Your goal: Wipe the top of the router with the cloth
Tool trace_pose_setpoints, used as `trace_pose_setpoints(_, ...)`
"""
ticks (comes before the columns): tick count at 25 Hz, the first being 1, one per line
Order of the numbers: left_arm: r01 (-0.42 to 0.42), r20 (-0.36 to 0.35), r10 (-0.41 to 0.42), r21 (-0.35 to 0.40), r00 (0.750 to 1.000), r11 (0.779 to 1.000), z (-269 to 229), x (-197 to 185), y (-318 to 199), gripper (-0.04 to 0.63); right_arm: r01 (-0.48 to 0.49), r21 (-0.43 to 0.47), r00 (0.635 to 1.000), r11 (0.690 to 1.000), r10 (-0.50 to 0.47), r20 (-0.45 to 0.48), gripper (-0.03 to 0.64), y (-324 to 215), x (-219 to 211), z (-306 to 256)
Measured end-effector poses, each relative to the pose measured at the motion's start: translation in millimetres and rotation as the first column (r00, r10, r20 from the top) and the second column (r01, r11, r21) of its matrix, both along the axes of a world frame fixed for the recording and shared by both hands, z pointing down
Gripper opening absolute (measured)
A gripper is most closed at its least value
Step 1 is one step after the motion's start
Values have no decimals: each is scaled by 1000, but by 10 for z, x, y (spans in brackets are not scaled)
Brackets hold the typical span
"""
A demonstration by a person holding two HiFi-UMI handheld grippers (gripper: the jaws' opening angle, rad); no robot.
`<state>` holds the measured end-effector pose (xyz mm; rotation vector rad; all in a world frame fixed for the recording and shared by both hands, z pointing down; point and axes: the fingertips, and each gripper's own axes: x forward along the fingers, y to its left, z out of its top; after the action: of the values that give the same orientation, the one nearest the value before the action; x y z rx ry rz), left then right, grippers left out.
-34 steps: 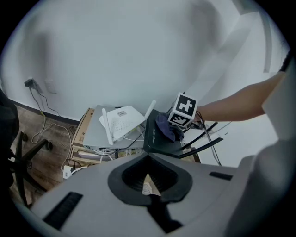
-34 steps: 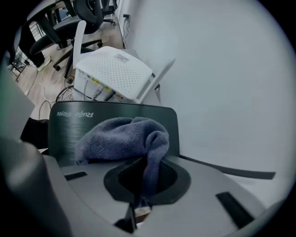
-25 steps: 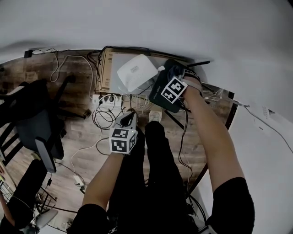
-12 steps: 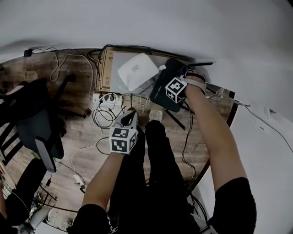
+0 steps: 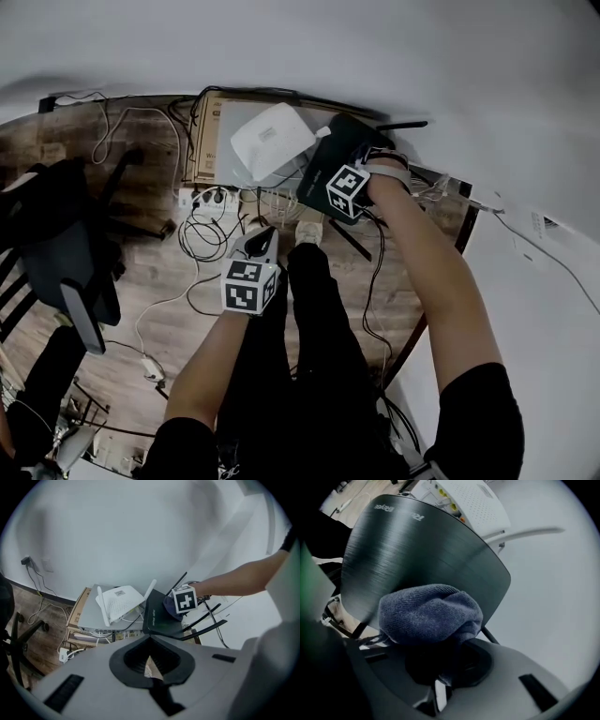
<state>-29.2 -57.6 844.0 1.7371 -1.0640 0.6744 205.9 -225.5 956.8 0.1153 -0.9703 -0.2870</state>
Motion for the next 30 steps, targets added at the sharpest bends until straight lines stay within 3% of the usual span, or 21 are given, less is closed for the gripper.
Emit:
trace_pose_setpoints(8,-18,11,18,26,1000,1000,-92,-64,-36,-6,-90,-145,992,985,102,76,12,434,-123,-37)
trace_pose_setpoints(14,22,9,-22,39,1000,999,-120,-164,-54,-7,-38,-220,994,975,60,94,12,773,-243,-58)
trace_pose_setpoints(19,8,0,-8,34,1000,999,-118,-132,42,-7,-6,-271,994,962,35,100,12,1012,-367,-69)
trace_pose_setpoints(27,16,-6,-15,34,1000,999,-154,-191,141,-6,-37,-313,964,949,117,238,12,1171,-785,-108)
trace_pose_setpoints(30,24,-4,-24,39,1000,999,-175,-237,154,-7,-24,-288,923,957,131,361,12,1148,-1093,-127)
